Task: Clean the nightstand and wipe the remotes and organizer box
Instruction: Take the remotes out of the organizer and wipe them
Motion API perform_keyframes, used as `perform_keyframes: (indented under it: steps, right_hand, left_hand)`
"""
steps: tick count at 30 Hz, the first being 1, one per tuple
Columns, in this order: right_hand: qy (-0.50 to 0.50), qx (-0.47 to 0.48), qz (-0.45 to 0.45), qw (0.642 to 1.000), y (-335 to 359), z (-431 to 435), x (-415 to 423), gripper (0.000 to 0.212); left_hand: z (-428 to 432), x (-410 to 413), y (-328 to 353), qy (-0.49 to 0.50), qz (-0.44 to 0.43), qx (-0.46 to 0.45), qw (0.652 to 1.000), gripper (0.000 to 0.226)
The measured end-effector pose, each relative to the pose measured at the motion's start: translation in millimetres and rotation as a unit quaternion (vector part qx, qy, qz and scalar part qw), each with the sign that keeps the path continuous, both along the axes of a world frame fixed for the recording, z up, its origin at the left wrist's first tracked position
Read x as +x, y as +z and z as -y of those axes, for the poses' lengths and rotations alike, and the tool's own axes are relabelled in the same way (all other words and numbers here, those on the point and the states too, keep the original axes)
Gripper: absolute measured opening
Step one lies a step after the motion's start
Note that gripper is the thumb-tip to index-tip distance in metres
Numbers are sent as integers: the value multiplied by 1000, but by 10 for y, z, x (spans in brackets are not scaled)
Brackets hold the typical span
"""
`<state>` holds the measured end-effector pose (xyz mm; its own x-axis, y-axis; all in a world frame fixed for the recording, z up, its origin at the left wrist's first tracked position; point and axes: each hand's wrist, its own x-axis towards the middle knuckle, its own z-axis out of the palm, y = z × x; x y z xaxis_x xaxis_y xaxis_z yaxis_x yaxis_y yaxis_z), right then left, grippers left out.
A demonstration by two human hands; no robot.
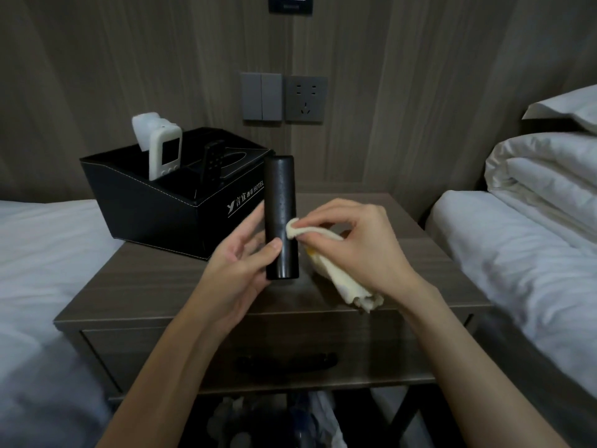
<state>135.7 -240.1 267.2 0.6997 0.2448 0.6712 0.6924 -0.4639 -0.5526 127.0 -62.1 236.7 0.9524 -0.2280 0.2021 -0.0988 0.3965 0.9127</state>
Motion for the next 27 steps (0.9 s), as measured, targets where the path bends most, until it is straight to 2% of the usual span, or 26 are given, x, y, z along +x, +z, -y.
perform_keyframes:
  steps: [4, 10, 12, 14, 16, 18, 20, 22, 27]
  right_hand:
    - [54, -44, -73, 995, -60, -15, -74, 16]
    - [71, -81, -116, 987, -17, 90, -100, 12]
    - [26, -42, -114, 992, 14, 191, -71, 11]
    - [-64, -22, -77, 995, 12, 298, -3, 13]
    - [-155, -70, -33, 985, -5, 346, 54, 19]
    - [-186, -104, -26, 977, -27, 341, 79, 28]
    - [-153, -41, -64, 985, 6, 279, 34, 31]
    - [-78, 51, -124, 988, 66, 185, -22, 30]
    - [93, 189, -249, 945, 110, -17, -80, 29]
  left_hand:
    - [-25, 12, 39, 53, -16, -18, 998, 63]
    - [5, -15, 100, 108, -31, -19, 993, 61]
    - [31, -42, 122, 117, -22, -2, 993, 60]
    - [55, -67, 129, 116, -12, 16, 993, 59]
    - [68, -81, 124, 109, 1, 36, 993, 58]
    - [74, -80, 108, 100, 9, 46, 994, 56]
    - [67, -69, 92, 87, 11, 38, 995, 53]
    - [61, -61, 85, 66, 7, 18, 998, 55]
    - [101, -37, 70, -1, -39, -35, 999, 61]
